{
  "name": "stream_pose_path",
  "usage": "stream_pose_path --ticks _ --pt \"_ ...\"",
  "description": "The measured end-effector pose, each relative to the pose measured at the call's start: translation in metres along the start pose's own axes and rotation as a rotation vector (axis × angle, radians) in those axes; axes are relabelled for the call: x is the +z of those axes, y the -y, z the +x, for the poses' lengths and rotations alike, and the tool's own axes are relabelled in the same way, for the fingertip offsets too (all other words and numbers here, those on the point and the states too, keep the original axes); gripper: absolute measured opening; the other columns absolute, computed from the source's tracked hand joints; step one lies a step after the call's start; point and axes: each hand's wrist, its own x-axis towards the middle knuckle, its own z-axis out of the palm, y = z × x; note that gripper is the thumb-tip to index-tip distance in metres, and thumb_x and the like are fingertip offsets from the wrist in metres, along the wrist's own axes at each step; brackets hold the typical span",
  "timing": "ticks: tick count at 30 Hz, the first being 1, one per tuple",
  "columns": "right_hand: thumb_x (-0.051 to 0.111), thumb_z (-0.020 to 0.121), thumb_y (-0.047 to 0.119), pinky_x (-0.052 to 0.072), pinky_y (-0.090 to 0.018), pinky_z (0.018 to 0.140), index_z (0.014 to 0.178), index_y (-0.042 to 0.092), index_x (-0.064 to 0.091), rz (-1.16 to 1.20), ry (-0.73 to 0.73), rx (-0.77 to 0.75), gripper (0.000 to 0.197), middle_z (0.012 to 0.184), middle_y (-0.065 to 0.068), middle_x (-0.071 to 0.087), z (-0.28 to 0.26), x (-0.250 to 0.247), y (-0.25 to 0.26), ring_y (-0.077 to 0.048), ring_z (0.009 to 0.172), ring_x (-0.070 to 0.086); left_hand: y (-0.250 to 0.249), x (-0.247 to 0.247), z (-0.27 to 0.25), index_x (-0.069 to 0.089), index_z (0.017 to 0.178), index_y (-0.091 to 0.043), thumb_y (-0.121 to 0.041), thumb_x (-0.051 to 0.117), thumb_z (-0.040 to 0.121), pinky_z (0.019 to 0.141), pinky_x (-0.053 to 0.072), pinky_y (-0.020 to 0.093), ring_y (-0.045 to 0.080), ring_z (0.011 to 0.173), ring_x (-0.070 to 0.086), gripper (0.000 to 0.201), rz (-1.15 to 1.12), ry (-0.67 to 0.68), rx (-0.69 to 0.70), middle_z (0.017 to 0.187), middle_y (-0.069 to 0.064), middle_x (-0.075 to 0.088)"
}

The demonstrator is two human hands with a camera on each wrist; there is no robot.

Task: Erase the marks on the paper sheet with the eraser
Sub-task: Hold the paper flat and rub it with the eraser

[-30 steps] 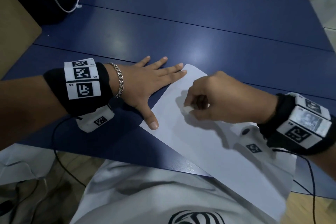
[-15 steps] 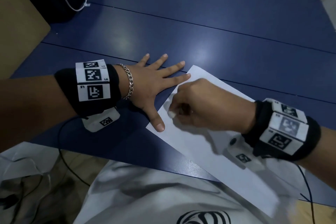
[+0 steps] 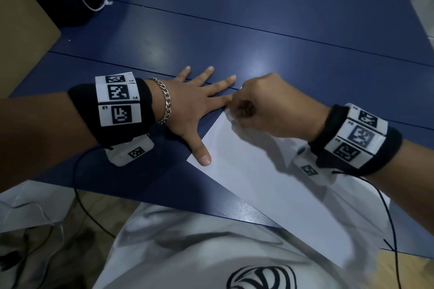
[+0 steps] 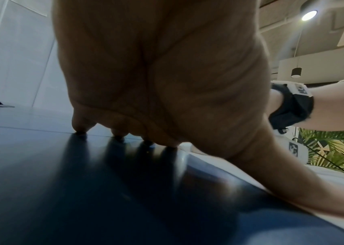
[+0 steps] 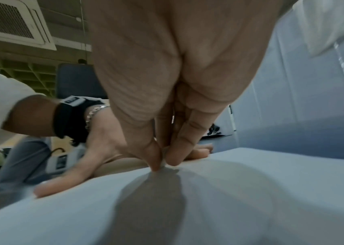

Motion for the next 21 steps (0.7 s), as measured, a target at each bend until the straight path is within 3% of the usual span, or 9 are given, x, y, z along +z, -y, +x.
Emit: stream_pose_path --ticks 2,4,6,9,11,16,21 --pt "0.061 0.083 0.023 0.037 -0.014 0.058 0.078 0.017 0.072 -0.002 0.007 -0.039 0.014 0.07 0.006 0.062 -0.007 0.004 0.007 -0.022 0.065 0.059 0.0 0.001 0.0 -0.037 0.147 -0.058 -0.111 0.058 0.035 0.122 -0.003 0.075 0.036 0.157 -0.03 0.156 -0.012 -0.004 0.001 0.163 -0.017 -0.045" --pt "0.057 0.081 0.029 0.05 -0.033 0.064 0.077 0.018 0.071 0.015 0.138 -0.125 0.018 0.075 0.002 0.066 -0.019 0.008 0.025 -0.022 0.067 0.062 0.0 0.001 -0.001 -0.038 0.149 -0.057 -0.11 0.06 0.034 0.123 -0.004 0.075 0.036 0.157 -0.03 0.16 -0.026 -0.004 -0.001 0.163 -0.018 -0.045" --pt "0.063 0.083 0.031 0.053 -0.038 0.07 0.085 0.019 0.074 0.066 0.242 -0.156 0.017 0.079 0.003 0.068 -0.029 0.005 0.031 -0.018 0.069 0.063 -0.002 0.0 -0.002 -0.038 0.151 -0.054 -0.108 0.062 0.035 0.123 -0.005 0.074 0.036 0.157 -0.03 0.162 -0.03 -0.001 -0.011 0.163 -0.019 -0.046" --pt "0.075 0.086 0.026 0.055 -0.035 0.075 0.099 0.021 0.078 0.114 0.064 -0.078 0.014 0.086 0.007 0.071 -0.044 -0.013 0.006 -0.012 0.074 0.067 -0.004 -0.001 -0.003 -0.038 0.151 -0.053 -0.106 0.065 0.037 0.124 -0.003 0.073 0.036 0.158 -0.027 0.163 -0.02 -0.014 -0.013 0.164 -0.017 -0.043" --pt "0.082 0.085 0.024 0.053 -0.025 0.075 0.102 0.025 0.078 0.167 -0.029 -0.009 0.017 0.086 0.014 0.069 -0.064 -0.025 -0.014 -0.008 0.075 0.068 -0.003 -0.002 -0.004 -0.039 0.15 -0.053 -0.104 0.068 0.041 0.125 0.0 0.071 0.036 0.16 -0.023 0.162 -0.031 -0.053 -0.005 0.168 -0.013 -0.039" --pt "0.08 0.086 0.032 0.054 -0.018 0.072 0.098 0.035 0.075 0.163 0.148 0.097 0.013 0.086 0.02 0.067 -0.124 -0.018 -0.035 -0.004 0.081 0.067 0.007 -0.012 -0.008 -0.037 0.152 -0.054 -0.097 0.069 0.056 0.128 -0.001 0.063 0.034 0.16 -0.022 0.149 -0.024 -0.165 -0.01 0.171 -0.007 -0.034" --pt "0.075 0.088 0.036 0.053 -0.021 0.071 0.093 0.037 0.071 0.188 0.107 0.146 0.006 0.087 0.02 0.063 -0.152 -0.004 -0.031 -0.005 0.083 0.065 0.011 -0.017 -0.005 -0.027 0.154 -0.06 -0.087 0.06 0.08 0.131 0.003 0.057 0.032 0.162 -0.018 0.117 -0.023 -0.239 -0.039 0.173 -0.007 -0.029"
